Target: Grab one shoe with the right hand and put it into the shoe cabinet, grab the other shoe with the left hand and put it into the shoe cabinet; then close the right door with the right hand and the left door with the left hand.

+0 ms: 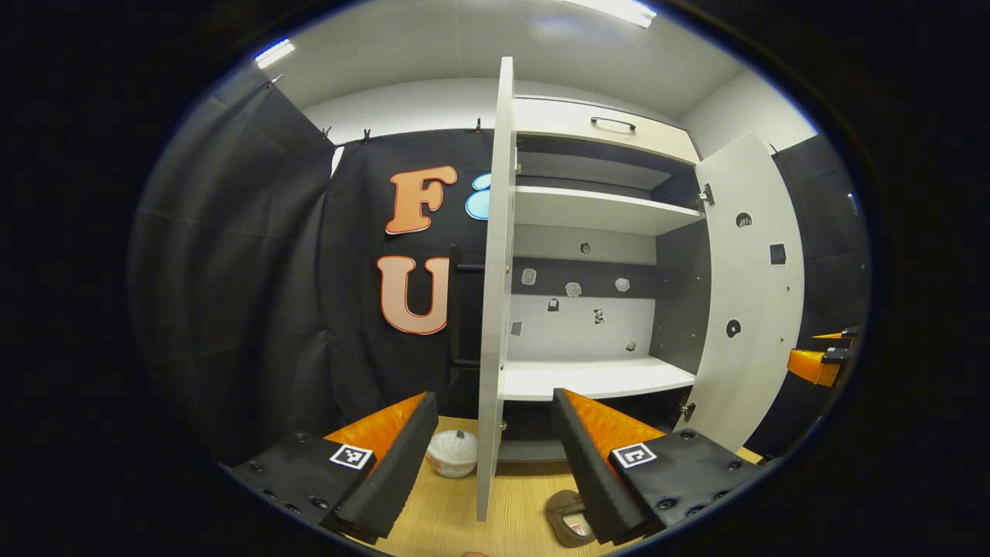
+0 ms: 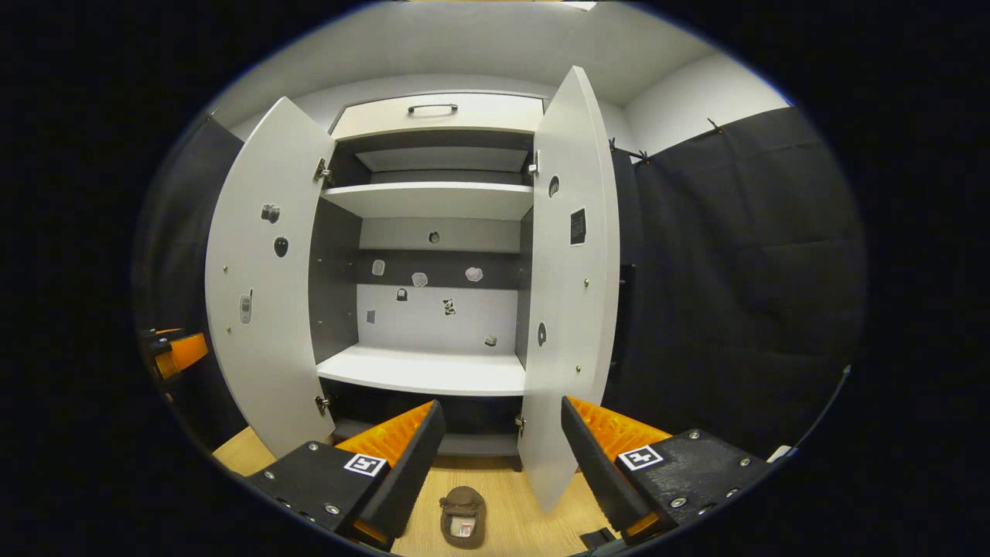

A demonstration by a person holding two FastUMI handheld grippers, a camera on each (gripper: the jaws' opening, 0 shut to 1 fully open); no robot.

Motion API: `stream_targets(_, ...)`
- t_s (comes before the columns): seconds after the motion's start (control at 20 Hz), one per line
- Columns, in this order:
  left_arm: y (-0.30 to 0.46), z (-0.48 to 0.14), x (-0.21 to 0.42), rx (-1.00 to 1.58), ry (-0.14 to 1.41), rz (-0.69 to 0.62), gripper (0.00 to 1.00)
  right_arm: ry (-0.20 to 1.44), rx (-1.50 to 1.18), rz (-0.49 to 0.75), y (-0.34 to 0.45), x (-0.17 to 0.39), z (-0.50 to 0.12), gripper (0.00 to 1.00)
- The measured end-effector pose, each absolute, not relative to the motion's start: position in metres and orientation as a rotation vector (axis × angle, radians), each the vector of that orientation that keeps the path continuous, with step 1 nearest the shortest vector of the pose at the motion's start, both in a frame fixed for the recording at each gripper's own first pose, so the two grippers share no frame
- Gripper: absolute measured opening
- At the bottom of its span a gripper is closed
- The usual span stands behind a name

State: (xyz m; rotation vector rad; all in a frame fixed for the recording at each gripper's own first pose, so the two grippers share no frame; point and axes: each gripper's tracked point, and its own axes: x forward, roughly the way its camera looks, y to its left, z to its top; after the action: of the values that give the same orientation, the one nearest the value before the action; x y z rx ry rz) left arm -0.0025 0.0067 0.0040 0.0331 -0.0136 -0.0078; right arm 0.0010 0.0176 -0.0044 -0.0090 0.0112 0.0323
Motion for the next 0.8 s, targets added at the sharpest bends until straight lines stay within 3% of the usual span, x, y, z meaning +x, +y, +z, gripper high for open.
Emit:
stream_targets(0.2, 0.005, 0.000, -0.003, 0.023, -0.003, -0.018, 0.99, 0.081, -0.005, 0.057, 0.027, 0.007, -0.042, 0.93)
stream_targets(0.6, 0.013, -0.008, -0.007, 0.020, 0.002, 0.008, 0.96, 0.335, 0.007, 0.125, 0.063, 0.026, -0.179, 0.92)
stream_targets(0.8, 0.023, -0.015, -0.012, 0.026, 0.022, 0.038, 0.96, 0.464, 0.021, 0.128, 0.074, 0.040, -0.254, 0.83)
